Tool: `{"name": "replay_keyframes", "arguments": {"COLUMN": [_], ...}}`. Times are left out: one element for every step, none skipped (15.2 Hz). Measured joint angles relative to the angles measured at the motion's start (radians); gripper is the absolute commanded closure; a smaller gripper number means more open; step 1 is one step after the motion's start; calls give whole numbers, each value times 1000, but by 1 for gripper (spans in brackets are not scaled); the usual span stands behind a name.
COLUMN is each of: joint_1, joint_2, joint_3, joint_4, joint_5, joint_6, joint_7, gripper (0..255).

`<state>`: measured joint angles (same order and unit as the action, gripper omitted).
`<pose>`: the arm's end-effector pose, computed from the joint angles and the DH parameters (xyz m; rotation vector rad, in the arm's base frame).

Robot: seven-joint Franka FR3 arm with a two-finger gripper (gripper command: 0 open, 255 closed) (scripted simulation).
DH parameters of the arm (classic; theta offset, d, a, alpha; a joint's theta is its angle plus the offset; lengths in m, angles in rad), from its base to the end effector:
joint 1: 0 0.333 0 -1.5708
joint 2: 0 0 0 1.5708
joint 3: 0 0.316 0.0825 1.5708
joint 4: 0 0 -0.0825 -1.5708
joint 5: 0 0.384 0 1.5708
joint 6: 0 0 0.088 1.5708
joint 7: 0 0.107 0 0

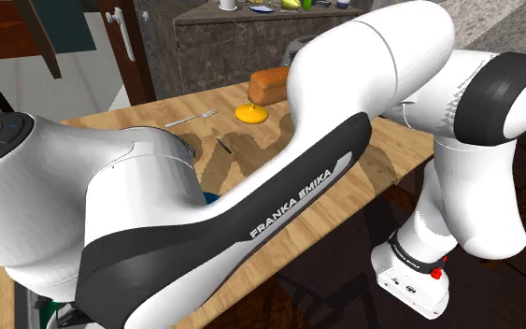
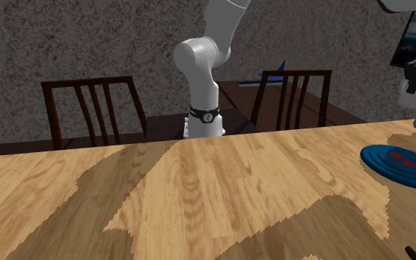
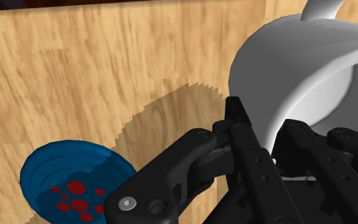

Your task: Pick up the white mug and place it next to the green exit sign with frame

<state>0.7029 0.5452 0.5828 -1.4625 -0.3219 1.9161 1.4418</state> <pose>0.2824 0.6338 0.4047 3.1345 -0.1786 0.0201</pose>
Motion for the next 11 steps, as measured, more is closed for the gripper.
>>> {"name": "replay_keyframes", "arguments": {"joint_1": [2,0,0,0,1,1,1,5,4,5,8], "joint_2": [7,8,12,17,20,25,30,34,36,40,46], "joint_3": [-2,-3,-5,-7,-8,-10,-12,-12,-13,-14,-16], "joint_4": [-3,-15,-22,-27,-37,-43,-50,-51,-59,-66,-67], "joint_5": [-4,-6,-8,-11,-14,-17,-20,-23,-25,-29,-32], "joint_6": [10,22,32,42,53,65,76,83,94,106,113], "joint_7": [2,4,5,7,10,12,14,17,18,20,24], "gripper": [255,255,255,255,255,255,255,255,255,255,255]}}
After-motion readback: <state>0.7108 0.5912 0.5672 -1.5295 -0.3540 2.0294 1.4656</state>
